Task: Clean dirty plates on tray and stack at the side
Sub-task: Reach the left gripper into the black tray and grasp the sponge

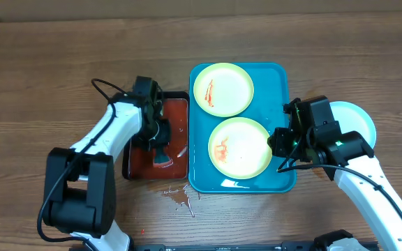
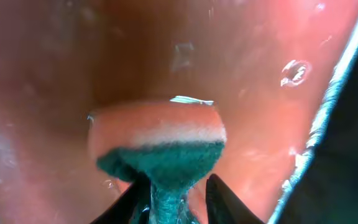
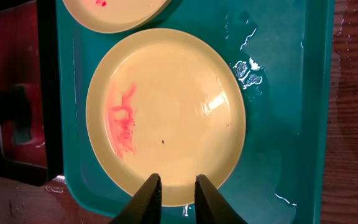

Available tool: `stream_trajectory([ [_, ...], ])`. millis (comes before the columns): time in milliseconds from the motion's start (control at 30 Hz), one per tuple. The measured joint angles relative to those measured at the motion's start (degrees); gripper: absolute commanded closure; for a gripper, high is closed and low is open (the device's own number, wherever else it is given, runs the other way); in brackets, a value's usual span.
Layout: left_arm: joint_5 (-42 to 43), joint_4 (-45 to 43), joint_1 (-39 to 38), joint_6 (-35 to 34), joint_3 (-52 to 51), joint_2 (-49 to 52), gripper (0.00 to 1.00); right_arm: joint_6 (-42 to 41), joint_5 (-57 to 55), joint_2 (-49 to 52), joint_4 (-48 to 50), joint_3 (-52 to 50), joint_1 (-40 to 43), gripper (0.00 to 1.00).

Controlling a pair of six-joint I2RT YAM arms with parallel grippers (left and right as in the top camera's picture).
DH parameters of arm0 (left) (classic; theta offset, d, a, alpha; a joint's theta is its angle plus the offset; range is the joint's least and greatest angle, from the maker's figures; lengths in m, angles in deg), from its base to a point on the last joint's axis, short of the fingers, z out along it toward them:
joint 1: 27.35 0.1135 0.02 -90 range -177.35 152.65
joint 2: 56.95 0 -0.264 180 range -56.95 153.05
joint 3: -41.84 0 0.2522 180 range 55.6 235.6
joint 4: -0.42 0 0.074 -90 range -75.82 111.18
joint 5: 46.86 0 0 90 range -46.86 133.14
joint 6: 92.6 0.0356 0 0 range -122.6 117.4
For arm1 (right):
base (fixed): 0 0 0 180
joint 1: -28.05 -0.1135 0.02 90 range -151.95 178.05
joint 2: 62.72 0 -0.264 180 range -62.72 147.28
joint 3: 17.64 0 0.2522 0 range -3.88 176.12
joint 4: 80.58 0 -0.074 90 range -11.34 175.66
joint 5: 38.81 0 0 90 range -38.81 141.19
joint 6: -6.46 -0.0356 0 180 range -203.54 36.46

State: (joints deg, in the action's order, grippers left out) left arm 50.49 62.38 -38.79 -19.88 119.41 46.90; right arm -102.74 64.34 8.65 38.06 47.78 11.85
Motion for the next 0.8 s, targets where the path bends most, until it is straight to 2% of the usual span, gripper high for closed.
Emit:
stream_trajectory([
  [100,-1.97,-1.7,-1.09,-0.63,-2.14,0.0,0.96,0.0,-0.04,0.0,-0.04,0.0,0.0,0.85],
  [300,-2.95,-0.63,-1.29,-0.72,-1.97,0.0,0.96,-1.64,-5.77,0.0,-0.5,0.0,0.66,0.77],
  [467,-3.17,7.58,-1.29,-0.7,1.99,0.04,0.96,-2.71,-9.27,0.15,-0.81,0.0,4.17,0.67],
  [567,-3.26,12.48,-1.31,-0.5,7.61,0.22,0.96,-1.25,-8.68,0.79,-1.16,0.0,5.73,0.61],
  [800,-3.32,22.53,-1.33,1.73,23.98,0.22,0.96,4.9,-1.31,5.92,-0.09,-0.07,4.83,0.61],
])
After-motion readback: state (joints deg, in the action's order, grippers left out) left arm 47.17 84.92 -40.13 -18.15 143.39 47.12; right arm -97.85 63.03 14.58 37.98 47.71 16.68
